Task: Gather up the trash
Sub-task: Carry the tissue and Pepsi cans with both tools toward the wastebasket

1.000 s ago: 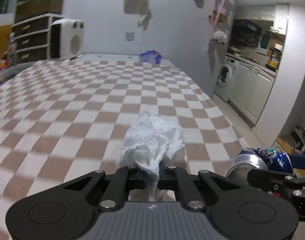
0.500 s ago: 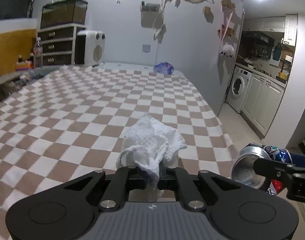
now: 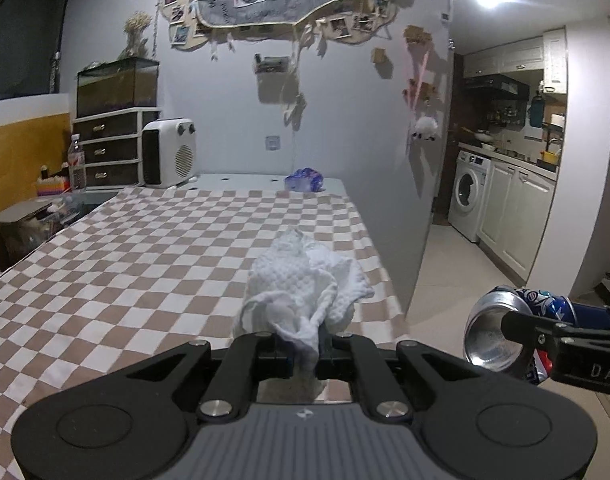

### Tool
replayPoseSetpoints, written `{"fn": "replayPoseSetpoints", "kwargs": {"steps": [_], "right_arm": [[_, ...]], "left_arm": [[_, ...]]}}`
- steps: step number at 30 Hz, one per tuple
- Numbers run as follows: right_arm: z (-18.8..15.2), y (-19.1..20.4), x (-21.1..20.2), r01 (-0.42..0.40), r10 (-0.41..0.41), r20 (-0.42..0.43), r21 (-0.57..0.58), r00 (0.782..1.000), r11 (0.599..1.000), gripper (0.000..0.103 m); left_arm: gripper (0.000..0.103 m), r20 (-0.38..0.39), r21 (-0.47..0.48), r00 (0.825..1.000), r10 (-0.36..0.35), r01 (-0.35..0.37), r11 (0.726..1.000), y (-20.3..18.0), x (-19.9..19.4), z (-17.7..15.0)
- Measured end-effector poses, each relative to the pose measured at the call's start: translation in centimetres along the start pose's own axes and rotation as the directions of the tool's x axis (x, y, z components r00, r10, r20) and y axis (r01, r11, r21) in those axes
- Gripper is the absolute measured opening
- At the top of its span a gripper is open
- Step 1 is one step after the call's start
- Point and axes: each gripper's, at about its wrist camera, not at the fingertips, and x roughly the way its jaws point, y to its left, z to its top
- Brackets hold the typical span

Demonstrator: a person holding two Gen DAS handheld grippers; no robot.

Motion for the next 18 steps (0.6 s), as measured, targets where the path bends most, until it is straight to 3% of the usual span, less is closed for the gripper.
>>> {"fn": "replayPoseSetpoints", "kwargs": {"steps": [9, 18], "right_arm": [[-0.7, -5.7, -2.8, 0.067, -0.069, 0.027, 0.047, 0.997, 0.997, 0.076], [-1.6, -12.1, -4.4, 0.172, -0.175, 0.018, 0.118, 0.984, 0.978, 0.076]], "left_arm": [[0.008, -0.021, 0.026, 0.997, -0.075, 0.075, 0.997, -5.8, 0.5, -0.3], [0.008, -0.059, 0.078, 0.982, -0.182, 0.186, 0.979, -12.2, 2.1, -0.1]]}}
